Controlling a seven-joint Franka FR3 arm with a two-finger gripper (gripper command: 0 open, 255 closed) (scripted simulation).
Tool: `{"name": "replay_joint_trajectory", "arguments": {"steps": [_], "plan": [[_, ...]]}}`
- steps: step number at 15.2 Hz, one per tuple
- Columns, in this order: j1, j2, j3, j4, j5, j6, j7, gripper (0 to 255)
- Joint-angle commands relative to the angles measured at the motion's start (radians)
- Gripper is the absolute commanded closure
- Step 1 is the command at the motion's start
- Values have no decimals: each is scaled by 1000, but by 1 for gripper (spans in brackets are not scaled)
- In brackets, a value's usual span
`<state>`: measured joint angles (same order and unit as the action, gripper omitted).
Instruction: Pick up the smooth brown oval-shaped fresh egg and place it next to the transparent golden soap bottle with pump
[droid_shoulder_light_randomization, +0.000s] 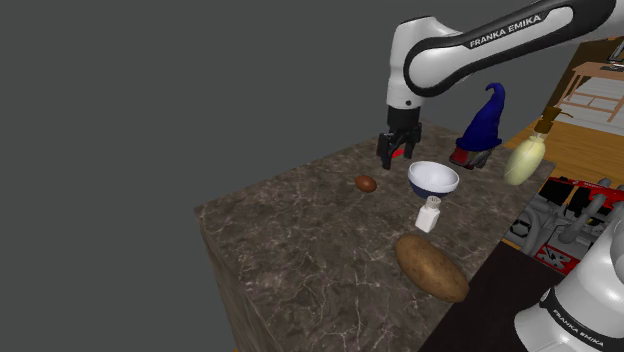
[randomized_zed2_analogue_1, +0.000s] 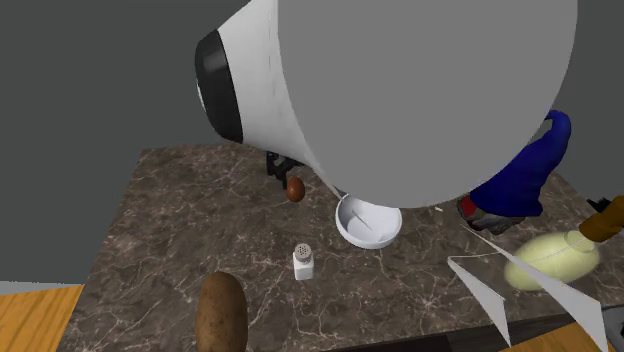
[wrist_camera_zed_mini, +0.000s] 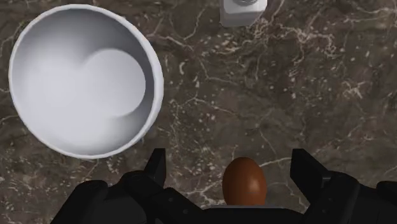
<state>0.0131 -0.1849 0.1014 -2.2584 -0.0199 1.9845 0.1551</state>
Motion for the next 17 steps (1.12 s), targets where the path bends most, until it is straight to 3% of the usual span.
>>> {"name": "replay_joint_trajectory", "arguments": {"steps": [1,8,17], "plan": [[3,76,9,36,-12,32,13,0],[22,334,27,214,-62,84,58,0],[21,375,23,157,-73,181,65,0]]}}
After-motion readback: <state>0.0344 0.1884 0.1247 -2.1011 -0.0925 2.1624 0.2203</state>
